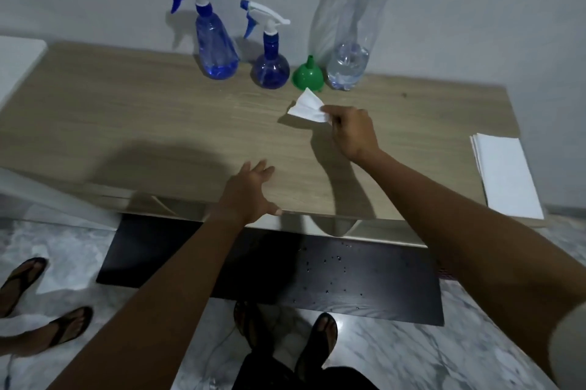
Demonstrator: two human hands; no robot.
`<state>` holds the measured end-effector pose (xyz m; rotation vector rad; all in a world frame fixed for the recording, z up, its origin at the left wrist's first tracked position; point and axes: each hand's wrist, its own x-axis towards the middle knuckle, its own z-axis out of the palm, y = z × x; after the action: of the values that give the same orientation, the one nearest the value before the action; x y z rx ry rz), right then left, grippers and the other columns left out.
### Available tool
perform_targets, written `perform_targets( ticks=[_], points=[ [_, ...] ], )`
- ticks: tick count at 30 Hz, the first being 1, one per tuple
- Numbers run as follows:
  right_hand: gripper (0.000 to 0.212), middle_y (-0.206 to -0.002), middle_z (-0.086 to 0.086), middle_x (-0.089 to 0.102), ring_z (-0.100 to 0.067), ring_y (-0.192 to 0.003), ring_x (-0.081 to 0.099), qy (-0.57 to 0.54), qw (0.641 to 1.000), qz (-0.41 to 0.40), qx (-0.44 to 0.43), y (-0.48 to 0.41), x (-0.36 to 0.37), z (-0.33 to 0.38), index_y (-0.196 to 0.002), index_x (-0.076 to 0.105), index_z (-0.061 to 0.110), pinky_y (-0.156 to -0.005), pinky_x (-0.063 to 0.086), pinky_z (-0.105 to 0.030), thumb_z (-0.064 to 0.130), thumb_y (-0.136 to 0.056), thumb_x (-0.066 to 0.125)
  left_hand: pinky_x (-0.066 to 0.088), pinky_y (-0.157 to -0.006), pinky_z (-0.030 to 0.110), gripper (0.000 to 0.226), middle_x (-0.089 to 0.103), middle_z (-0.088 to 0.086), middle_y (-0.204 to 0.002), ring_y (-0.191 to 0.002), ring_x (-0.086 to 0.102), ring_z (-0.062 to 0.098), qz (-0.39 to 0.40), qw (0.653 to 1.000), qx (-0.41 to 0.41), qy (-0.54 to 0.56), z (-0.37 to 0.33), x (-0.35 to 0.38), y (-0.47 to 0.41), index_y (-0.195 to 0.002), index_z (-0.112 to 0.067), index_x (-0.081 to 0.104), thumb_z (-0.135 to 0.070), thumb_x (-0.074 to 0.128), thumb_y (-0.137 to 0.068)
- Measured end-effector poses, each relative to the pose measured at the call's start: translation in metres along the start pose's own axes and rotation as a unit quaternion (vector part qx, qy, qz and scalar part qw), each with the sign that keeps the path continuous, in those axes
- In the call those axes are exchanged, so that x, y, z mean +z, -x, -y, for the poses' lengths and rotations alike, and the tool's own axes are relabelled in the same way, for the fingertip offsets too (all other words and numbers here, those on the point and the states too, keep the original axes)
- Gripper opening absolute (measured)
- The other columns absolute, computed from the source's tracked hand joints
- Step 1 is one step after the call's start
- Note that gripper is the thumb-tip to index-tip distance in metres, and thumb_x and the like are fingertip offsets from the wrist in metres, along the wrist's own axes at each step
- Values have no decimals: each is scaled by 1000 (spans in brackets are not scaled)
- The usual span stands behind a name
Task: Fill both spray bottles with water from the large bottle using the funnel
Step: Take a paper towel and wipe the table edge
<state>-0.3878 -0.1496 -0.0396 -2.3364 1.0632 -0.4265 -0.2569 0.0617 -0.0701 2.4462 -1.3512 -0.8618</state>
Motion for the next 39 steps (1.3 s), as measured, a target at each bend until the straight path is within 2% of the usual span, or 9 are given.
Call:
perform_targets(
  ticks=[3, 6, 9, 13, 15, 20, 30, 35, 39],
  points=[
    [41, -127, -18, 70, -42, -117, 63, 43, 994, 101, -27, -9, 12, 8, -132, 68, 20, -99, 49, -42, 16, -93, 56, 16, -125, 44, 112, 15, -8, -168, -157, 6, 22, 4, 999, -15, -32, 1, 0, -2, -160, -23, 25, -42, 88, -70],
    [46, -152, -16, 51, -38, -136, 48, 75, 975, 191, -90, 0, 41, 9, -147, 52, 13, -111, 37, -43, 18, -101, 47, 15, -124, 39, 113, 14, -8, -169, -156, 9, 22, 3, 999, -27, -23, -1, 0, -1, -160, -24, 22, -43, 88, -71],
    [53, -163, -14, 37, -35, -150, 31, 101, 957, 220, -161, 14, 60, -2, -154, 41, 10, -119, 22, -49, 27, -105, 33, 19, -121, 37, 113, 17, -3, -168, -154, 18, 24, -7, 999, -35, -17, -3, -1, 0, -160, -22, 22, -41, 89, -70],
    [59, -166, -4, 32, -26, -156, 23, 139, 932, 257, -216, 37, 50, -25, -158, 36, 17, -123, 10, -57, 34, -103, 24, 41, -104, 38, 120, 45, 6, -154, -133, 47, 33, -29, 999, -43, 12, -4, -2, 3, -155, -24, 32, -41, 95, -54],
    [57, -166, -2, 32, -25, -156, 22, 150, 923, 264, -237, 51, 42, -35, -159, 35, 19, -122, 8, -57, 35, -105, 23, 37, -111, 39, 122, 40, 6, -158, -141, 41, 32, -33, 998, -43, 20, -5, -2, 5, -156, -21, 29, -39, 95, -56],
    [58, -163, -3, 38, -29, -153, 30, 155, 914, 257, -273, 83, 26, -57, -157, 39, 18, -120, 12, -59, 38, -105, 21, 16, -124, 33, 116, 15, 3, -169, -156, 11, 20, -13, 999, -43, -11, -10, -4, 7, -160, -13, 19, -38, 89, -70],
    [60, -163, 0, 36, -26, -155, 27, 150, 918, 261, -258, 123, 7, -78, -157, 39, 21, -124, 10, -54, 39, -104, 18, 15, -123, 35, 113, 16, 0, -169, -156, 11, 23, -25, 998, -52, -30, -13, 2, 7, -160, -18, 25, -39, 89, -70],
    [54, -160, -3, 42, -30, -151, 35, 147, 920, 248, -266, 131, 8, -82, -154, 45, 18, -123, 22, -49, 32, -106, 25, 17, -123, 38, 104, 20, -2, -168, -156, 14, 26, -22, 997, -51, -55, -13, 4, 7, -157, -24, 32, -40, 88, -71],
    [44, -160, 1, 42, -22, -150, 37, 138, 918, 259, -265, 127, -3, -78, -150, 51, 23, -118, 38, -43, 17, -107, 44, 14, -123, 39, 105, 21, -2, -167, -156, 14, 26, -21, 997, -55, -42, -10, 6, 6, -157, -25, 34, -39, 90, -69]
  ],
)
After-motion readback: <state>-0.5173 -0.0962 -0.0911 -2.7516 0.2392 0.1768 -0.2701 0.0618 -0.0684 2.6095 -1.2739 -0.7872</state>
